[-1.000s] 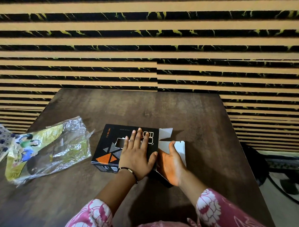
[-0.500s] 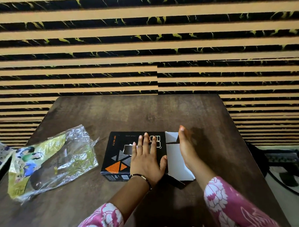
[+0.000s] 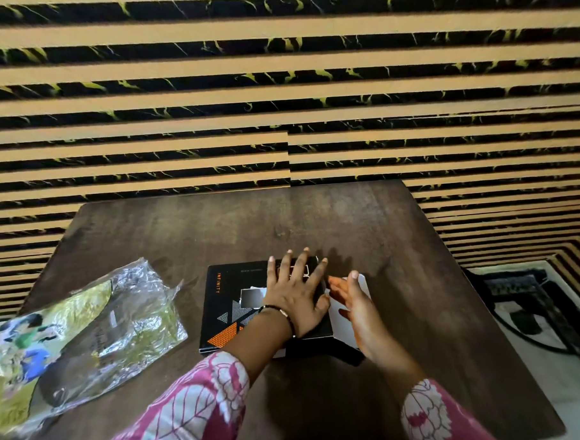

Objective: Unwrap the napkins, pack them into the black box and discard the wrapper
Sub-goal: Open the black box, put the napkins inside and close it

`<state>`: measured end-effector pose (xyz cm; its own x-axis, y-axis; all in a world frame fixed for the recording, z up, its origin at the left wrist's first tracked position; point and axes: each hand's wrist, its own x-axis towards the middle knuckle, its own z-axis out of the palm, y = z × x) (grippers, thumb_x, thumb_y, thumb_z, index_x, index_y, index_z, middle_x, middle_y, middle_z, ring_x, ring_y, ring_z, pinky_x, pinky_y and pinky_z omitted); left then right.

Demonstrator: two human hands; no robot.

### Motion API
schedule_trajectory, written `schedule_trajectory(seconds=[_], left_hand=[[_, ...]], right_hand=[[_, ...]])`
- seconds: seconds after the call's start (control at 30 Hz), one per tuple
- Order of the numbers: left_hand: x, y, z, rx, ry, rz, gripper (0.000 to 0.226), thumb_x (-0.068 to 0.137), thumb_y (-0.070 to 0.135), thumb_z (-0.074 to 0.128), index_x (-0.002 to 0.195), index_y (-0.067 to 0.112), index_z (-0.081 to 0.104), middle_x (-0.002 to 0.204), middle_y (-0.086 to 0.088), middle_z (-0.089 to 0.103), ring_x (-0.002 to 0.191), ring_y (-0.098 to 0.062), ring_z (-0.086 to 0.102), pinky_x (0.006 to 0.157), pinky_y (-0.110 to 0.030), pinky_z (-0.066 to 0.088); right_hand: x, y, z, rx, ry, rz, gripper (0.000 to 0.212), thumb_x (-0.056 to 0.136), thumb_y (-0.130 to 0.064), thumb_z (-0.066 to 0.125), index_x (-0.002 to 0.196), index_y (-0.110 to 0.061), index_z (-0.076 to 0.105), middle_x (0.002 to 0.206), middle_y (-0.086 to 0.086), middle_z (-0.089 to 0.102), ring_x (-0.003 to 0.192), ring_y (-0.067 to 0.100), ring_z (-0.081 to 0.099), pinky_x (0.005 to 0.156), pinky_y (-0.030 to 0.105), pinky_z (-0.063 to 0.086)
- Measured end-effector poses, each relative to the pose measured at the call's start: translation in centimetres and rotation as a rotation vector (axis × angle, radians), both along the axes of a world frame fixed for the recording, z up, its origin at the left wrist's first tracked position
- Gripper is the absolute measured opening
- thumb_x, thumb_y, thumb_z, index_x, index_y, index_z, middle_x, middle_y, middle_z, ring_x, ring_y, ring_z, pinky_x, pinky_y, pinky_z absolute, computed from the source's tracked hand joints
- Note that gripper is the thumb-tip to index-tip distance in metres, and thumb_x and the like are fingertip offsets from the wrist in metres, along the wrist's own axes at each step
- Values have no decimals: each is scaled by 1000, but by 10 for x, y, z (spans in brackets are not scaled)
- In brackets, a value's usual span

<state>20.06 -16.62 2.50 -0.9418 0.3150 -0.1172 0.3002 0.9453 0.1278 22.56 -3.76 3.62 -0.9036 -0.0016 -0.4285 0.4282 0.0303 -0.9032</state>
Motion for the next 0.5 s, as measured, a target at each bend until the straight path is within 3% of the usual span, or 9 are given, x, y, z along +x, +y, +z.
schedule_trajectory(seconds=[0.1,0.2,0.33,0.4,0.5], left_hand=[[0,1,3,19,-13,17,66,80,55,19,144,38,11,159,-2,2,145,-33,-3,115,-57,-9],[1,2,3,38,-8,19,65,79,54,19,142,37,17,158,-1,4,145,-32,-2,115,-57,-8],[-1,1,2,59,1,29,64,79,54,20,141,38,18,158,-1,5,145,-32,-2,115,-57,-9],[1,1,1,68,5,29,64,79,54,20,141,39,18,158,0,5,145,-31,-2,115,-56,-10],[3,-1,1,77,11,21,63,80,53,21,141,39,18,158,0,5,145,-30,-2,115,-55,-11]], right_hand=[[5,2,-7,1,-11,1,64,96,-48,6,131,-17,49,134,0,52,126,14,43,109,37,25],[14,8,-9,50,56,-151,64,96,-46,11,121,-11,58,122,3,59,119,17,50,103,34,32],[33,13,-12,127,70,-448,48,99,-38,25,99,-11,64,108,7,65,104,21,59,79,27,42],[44,10,-17,128,-17,-533,34,98,-32,35,103,-9,61,112,10,60,95,21,54,68,24,40],[67,5,-23,99,-150,-518,30,94,-24,49,120,-10,52,129,15,51,108,27,52,84,34,42]])
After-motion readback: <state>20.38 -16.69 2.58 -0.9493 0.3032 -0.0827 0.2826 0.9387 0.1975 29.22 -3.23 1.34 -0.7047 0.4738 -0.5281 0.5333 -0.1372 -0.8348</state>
